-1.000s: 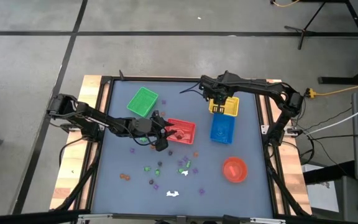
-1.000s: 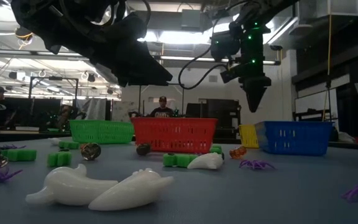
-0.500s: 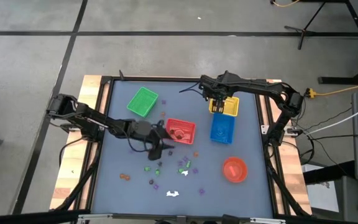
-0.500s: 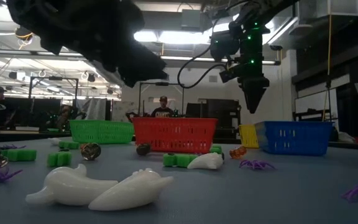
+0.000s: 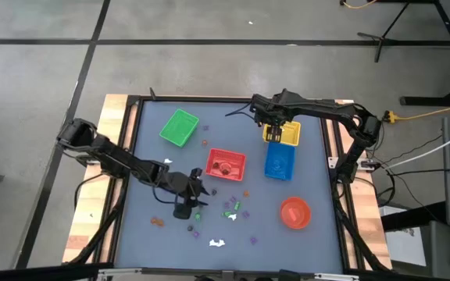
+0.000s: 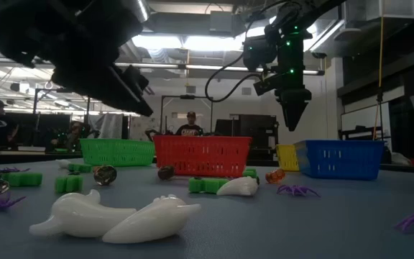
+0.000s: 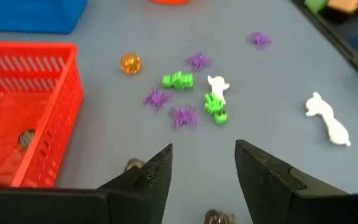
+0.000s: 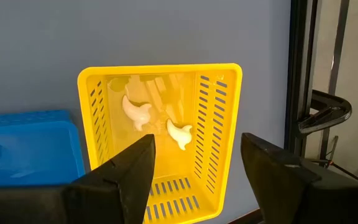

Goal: Sort Halloween decoration
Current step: Put the black skull toy into the red bin

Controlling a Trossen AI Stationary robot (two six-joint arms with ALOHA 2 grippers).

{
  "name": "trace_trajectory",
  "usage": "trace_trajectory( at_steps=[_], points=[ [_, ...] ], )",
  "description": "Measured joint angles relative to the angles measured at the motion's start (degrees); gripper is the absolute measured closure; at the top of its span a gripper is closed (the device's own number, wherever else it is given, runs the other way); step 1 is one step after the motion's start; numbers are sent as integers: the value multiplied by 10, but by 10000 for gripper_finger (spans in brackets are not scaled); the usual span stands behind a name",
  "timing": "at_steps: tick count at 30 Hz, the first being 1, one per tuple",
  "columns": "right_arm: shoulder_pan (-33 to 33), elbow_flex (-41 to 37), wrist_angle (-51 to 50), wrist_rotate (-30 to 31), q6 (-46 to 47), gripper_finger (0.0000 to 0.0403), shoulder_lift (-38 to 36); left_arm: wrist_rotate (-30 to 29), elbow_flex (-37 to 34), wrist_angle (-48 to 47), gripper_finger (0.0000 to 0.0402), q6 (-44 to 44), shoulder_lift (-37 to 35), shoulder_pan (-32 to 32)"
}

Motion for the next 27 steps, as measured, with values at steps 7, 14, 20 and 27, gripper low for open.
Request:
trace_trajectory(
  at_steps=[7,14,20,27],
  points=[
    [0,0,0,0,0,166,0,-15,0,-25,242,-1,5,-20],
    [0,0,1,0,0,166,0,-16,0,-26,242,0,46,-29],
    [0,0,2,0,0,166,0,-10,0,-25,242,0,77,-29],
    [0,0,2,0,0,166,0,-7,0,-22,242,-1,103,-29]
  ],
)
